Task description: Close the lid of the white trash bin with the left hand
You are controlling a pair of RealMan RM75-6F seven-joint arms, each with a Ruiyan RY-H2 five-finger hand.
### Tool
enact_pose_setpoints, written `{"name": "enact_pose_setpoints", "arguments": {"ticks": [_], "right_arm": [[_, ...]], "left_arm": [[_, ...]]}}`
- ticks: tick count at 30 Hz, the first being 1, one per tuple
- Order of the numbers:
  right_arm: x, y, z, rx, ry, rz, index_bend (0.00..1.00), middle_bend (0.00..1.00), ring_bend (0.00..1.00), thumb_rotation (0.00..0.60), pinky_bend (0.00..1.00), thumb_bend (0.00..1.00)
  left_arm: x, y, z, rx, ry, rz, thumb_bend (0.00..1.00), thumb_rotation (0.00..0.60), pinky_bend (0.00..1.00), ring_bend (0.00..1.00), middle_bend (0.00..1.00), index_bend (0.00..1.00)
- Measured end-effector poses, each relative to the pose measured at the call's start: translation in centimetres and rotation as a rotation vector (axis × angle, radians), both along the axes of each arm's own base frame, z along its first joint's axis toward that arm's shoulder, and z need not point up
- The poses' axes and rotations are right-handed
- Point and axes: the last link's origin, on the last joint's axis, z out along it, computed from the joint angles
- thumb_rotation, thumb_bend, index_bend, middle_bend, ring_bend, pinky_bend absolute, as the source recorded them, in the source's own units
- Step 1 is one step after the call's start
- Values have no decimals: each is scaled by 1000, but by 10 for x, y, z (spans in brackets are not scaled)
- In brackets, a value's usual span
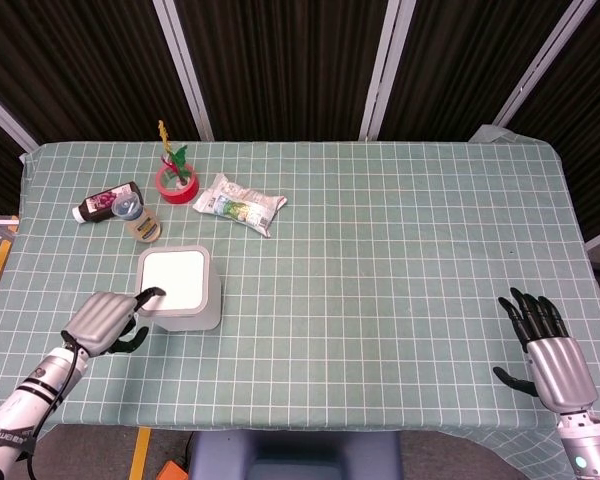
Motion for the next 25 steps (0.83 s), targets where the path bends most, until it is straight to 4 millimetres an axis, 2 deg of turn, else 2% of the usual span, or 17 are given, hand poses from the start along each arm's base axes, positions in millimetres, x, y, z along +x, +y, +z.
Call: {"name": "enact_pose_setpoints", "arguments": {"ticks": [3,4,6,8,9,10,11,14,17,20,25], "right_arm": [[0,1,0,1,1,2,0,0,0,600,0,210],[0,1,0,2,2,3,0,0,0,600,0,210],[0,1,-1,6,5,3,0,0,0,600,0,210],[1,1,-2,11,6,5,0,0,0,600,0,209],[1,2,-2,13,6,6,0,0,0,600,0,210],[1,2,-2,14,5,7,0,0,0,600,0,210],[1,2,-2,15,5,8,0,0,0,600,0,210],[2,3,-3,16,6,12,0,0,0,600,0,210],[2,4,-3,15,6,11,0,0,0,600,0,210],[2,4,-1,1,-1,4,0,0,0,600,0,210],[3,8,1,-7,-4,10,0,0,0,600,0,210]], "left_arm": [[5,-6,9,76,-39,-70,497,600,997,806,792,62],[7,-8,12,101,-49,-96,495,600,968,720,727,57],[7,-18,21,161,-68,-158,491,600,834,564,603,54],[3,-31,29,227,-77,-209,482,600,485,312,373,47],[-2,-39,32,256,-77,-221,478,600,370,232,296,45],[-8,-46,35,285,-74,-225,470,600,209,108,172,42],[-16,-54,38,315,-68,-221,462,600,128,42,89,43],[-50,-83,45,427,-44,-170,449,600,36,0,0,47],[-80,-103,43,493,-53,-127,444,600,10,0,0,76],[-105,-115,37,508,-76,-106,443,600,0,0,0,77],[-123,-123,30,518,-107,-98,443,600,0,0,0,82]]}}
